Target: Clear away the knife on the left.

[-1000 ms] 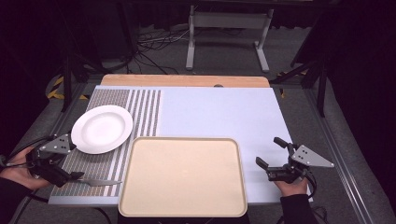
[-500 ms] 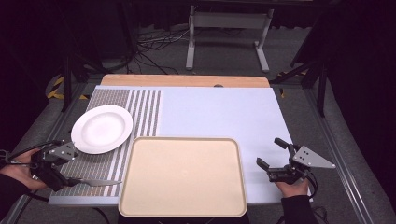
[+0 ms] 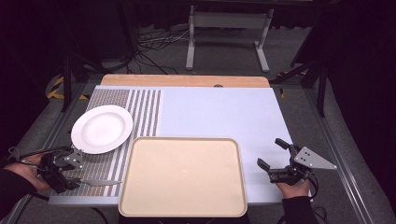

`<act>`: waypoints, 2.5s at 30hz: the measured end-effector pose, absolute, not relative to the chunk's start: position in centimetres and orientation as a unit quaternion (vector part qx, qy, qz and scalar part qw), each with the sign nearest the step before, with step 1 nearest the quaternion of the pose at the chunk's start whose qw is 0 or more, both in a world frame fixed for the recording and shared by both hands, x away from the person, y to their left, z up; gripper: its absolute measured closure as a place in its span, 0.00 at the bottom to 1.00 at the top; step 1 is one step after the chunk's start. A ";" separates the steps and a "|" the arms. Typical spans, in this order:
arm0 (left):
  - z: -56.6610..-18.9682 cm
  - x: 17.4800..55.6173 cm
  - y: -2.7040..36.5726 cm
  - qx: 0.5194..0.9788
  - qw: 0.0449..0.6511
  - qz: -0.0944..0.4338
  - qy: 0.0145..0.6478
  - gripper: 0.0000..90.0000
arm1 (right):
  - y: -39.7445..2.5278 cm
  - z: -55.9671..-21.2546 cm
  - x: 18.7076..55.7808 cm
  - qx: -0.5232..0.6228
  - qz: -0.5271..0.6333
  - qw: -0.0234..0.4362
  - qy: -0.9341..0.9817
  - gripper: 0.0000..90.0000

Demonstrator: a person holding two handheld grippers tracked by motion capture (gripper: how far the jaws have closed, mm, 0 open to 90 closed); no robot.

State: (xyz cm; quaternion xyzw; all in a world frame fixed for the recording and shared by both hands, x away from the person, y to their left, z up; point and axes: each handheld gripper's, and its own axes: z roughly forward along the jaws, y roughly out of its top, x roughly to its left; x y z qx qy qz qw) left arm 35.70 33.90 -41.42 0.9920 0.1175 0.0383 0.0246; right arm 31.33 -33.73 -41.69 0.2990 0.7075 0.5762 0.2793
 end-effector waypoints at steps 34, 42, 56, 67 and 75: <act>-42.3 36.0 33.5 1.000 -0.024 0.012 -0.007 0.89 | -34.4 -41.5 31.1 0.299 0.591 0.277 0.697 0.00; -42.4 35.9 33.5 1.000 -0.023 0.012 -0.008 0.89 | -34.5 -41.5 31.1 0.298 0.592 0.276 0.696 0.00; -42.1 35.6 34.0 0.999 -0.010 0.029 0.012 0.89 | -34.5 -41.5 31.1 0.299 0.593 0.277 0.695 0.00; -38.5 34.9 35.5 0.995 0.059 0.068 0.050 0.90 | -34.3 -41.6 31.3 0.300 0.594 0.274 0.695 0.00; -36.4 34.6 35.8 0.988 0.110 0.081 0.068 0.89 | -34.6 -41.6 31.2 0.302 0.595 0.274 0.693 0.00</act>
